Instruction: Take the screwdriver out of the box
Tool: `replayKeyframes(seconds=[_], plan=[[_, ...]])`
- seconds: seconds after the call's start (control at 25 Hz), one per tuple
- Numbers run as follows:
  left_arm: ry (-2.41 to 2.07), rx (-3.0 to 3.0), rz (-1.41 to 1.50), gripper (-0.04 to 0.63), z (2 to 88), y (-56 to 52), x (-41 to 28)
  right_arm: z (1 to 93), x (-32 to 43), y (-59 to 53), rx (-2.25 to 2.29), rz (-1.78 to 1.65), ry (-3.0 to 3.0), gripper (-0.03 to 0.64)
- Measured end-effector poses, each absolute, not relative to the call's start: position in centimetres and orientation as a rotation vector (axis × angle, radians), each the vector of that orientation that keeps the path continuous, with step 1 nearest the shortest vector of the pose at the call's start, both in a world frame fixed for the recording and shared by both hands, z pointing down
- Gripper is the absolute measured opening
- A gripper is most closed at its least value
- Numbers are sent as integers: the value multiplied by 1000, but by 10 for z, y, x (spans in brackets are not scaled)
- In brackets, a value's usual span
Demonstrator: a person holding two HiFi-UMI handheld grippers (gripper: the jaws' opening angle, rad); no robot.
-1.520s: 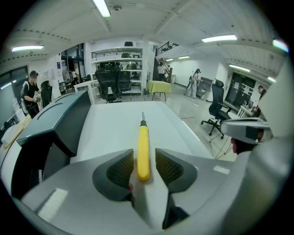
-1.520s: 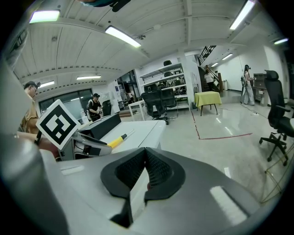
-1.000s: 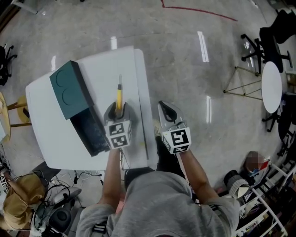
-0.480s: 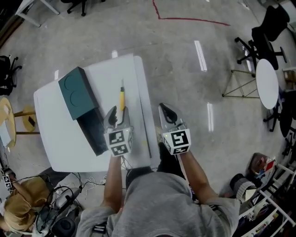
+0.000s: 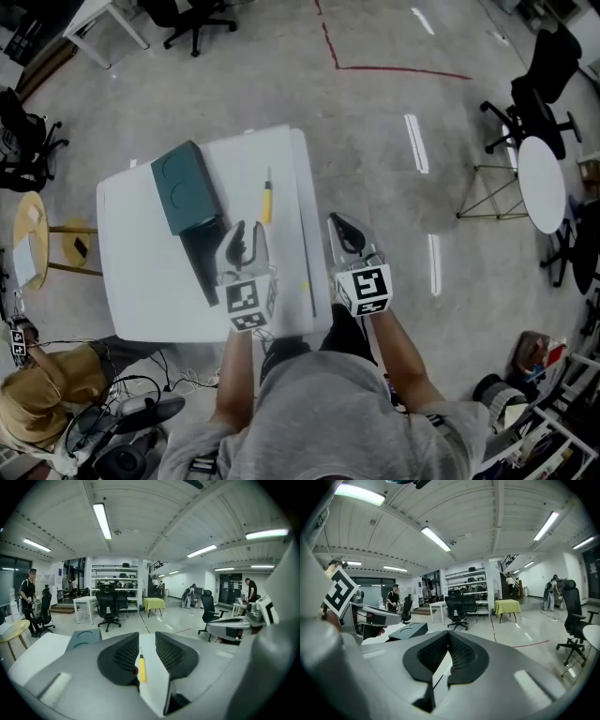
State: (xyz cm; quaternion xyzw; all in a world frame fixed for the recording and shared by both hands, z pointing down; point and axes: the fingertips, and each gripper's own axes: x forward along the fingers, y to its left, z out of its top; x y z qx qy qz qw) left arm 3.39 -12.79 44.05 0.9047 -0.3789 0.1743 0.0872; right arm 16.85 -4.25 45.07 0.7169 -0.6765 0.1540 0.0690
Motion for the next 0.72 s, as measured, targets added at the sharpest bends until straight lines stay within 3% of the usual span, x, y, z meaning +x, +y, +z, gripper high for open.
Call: replayKeyframes(seconds=[0.72], plan=[[-1133, 2838, 320, 52, 364, -58, -50, 370, 88, 11, 2176, 255, -2100, 3]])
